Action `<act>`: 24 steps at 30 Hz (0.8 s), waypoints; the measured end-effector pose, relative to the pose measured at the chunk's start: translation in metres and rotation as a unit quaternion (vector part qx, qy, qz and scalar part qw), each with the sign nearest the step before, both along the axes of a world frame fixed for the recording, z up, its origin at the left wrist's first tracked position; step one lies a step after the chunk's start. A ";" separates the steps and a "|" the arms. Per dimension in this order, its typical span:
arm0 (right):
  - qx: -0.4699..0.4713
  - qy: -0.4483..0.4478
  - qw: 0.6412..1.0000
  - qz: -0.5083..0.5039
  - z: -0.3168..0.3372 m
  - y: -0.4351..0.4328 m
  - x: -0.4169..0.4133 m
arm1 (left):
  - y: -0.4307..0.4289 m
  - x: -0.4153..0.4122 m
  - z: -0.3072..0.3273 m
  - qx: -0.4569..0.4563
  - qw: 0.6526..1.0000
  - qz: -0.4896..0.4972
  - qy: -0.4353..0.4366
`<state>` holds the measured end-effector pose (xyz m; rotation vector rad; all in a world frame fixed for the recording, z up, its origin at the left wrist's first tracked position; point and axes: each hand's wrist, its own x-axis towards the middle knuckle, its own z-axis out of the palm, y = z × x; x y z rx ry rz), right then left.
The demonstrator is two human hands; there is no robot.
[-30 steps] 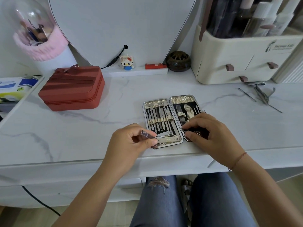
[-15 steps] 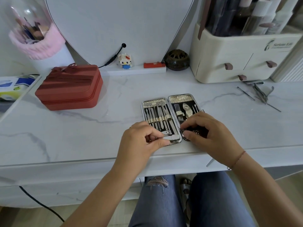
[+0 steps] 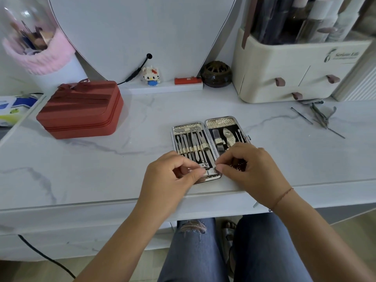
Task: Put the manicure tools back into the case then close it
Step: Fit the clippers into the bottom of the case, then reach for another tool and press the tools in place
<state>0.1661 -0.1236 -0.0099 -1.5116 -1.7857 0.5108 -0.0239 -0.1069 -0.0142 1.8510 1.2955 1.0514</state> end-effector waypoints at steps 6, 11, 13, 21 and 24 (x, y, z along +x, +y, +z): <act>0.056 0.017 0.978 -0.200 0.018 0.012 0.061 | 0.041 -0.003 0.009 0.020 0.997 0.023 0.064; -0.020 -0.102 0.932 -0.347 0.016 0.054 0.147 | 0.098 0.011 0.012 -0.020 0.993 -0.011 0.115; -0.054 -0.147 0.925 -0.346 0.014 0.071 0.162 | 0.111 0.019 0.010 -0.035 0.992 -0.052 0.113; -0.141 -0.153 0.912 -0.354 0.014 0.098 0.173 | 0.108 0.015 -0.003 0.041 0.979 -0.083 0.180; -0.200 -0.197 0.899 -0.335 0.020 0.104 0.174 | 0.109 0.017 -0.003 0.051 0.978 -0.080 0.188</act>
